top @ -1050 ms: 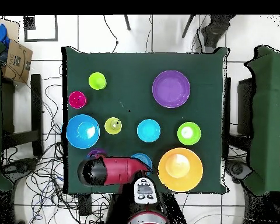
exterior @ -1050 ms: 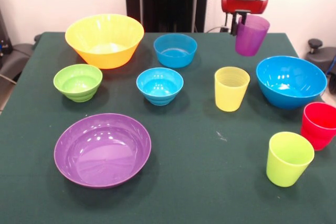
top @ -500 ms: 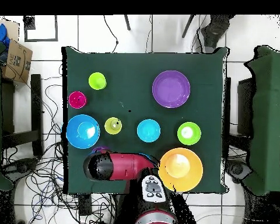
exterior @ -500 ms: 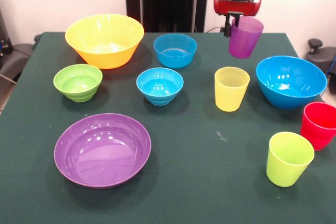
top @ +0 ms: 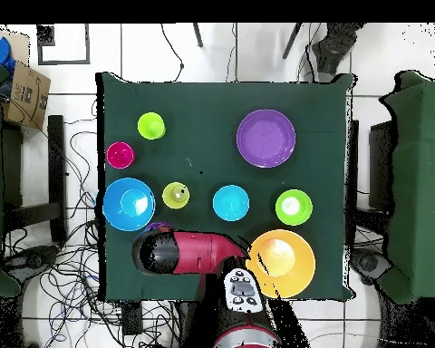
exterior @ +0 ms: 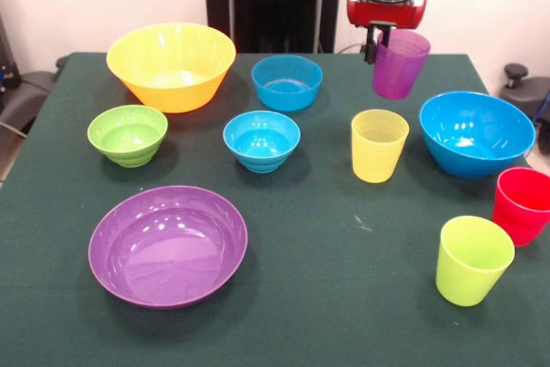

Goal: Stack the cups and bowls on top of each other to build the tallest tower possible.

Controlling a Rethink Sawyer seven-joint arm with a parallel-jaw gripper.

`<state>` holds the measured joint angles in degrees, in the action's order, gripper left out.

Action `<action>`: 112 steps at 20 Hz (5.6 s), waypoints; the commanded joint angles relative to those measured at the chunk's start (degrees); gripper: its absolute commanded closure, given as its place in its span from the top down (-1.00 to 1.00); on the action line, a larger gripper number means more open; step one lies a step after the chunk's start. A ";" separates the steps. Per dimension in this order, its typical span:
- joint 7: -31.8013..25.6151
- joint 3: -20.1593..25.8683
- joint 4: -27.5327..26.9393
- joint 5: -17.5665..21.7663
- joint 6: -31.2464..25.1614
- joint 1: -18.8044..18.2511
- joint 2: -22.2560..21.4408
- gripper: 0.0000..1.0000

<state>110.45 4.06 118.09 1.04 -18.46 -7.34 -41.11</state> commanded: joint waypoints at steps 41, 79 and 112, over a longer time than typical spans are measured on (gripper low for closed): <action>0.01 5.57 -3.92 4.68 -8.49 -3.26 -1.03 -1.00; 2.08 5.73 -6.02 4.57 -11.67 -1.66 -2.21 -1.00; -0.59 5.93 -12.57 5.17 -13.58 -2.77 1.65 -1.00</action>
<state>110.45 5.39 109.70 4.55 -27.30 -9.50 -40.88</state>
